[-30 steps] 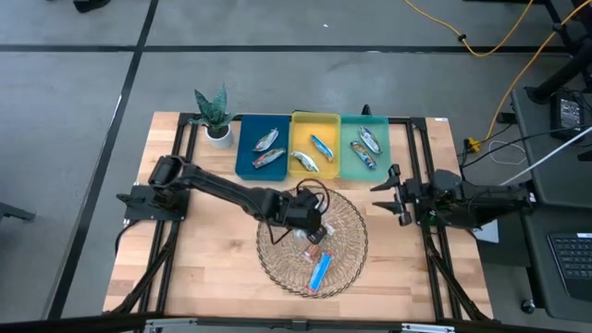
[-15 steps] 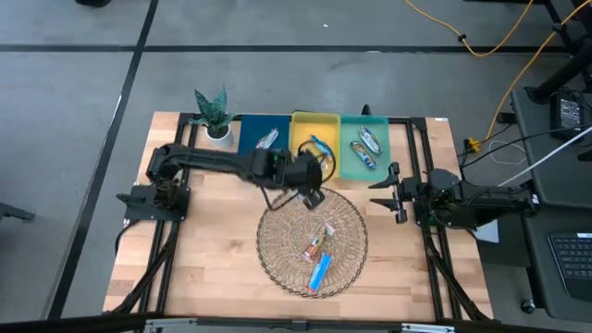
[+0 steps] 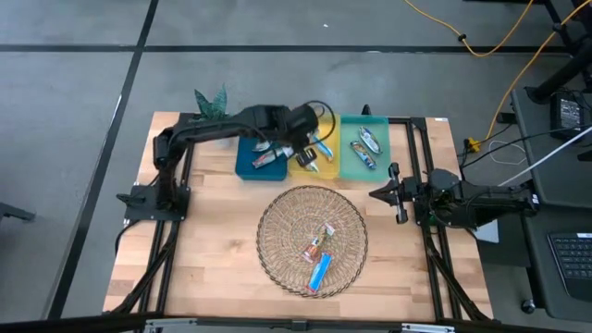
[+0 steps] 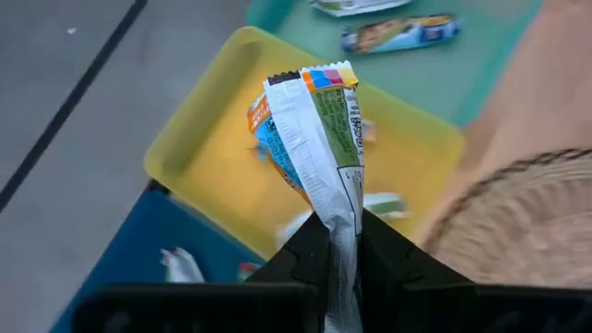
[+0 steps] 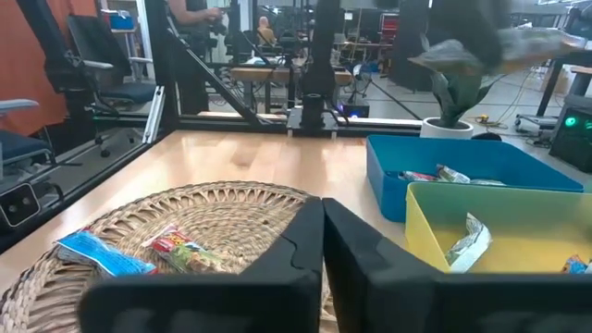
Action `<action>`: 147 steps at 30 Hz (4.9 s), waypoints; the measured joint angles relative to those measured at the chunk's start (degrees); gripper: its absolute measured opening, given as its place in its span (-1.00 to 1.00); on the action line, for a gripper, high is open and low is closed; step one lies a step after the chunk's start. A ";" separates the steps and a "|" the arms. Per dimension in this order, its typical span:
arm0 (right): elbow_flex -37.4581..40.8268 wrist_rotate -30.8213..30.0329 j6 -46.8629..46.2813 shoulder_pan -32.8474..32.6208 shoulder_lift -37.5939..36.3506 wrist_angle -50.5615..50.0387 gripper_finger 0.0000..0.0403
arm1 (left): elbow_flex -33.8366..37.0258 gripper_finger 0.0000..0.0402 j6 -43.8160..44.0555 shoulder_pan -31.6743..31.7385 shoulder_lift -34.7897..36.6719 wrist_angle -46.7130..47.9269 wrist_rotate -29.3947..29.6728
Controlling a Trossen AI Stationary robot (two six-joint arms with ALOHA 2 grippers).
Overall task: Pick and place Granola Bars by type
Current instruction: Put the yellow granola bar into the yellow bin, then put the red granola bar into the blue bin
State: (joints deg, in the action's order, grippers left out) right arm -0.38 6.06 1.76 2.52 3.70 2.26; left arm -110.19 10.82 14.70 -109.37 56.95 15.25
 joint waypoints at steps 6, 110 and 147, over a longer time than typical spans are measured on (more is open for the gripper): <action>0.00 -2.28 -0.16 0.00 0.00 -0.34 -0.95 | 0.13 -0.88 -7.59 5.74 -2.48 -2.33 -6.41; -0.04 -4.95 0.05 0.00 0.35 -0.88 -0.76 | -24.24 0.13 -24.51 2.02 -19.74 -1.63 -23.97; -0.04 -4.95 0.06 -0.02 0.35 -0.87 -0.76 | -24.24 0.02 -8.44 -23.27 -13.59 -5.92 -11.39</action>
State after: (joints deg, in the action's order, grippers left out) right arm -0.43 1.10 1.82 2.50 4.05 1.39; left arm -134.43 2.38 -8.57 -122.96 51.02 3.86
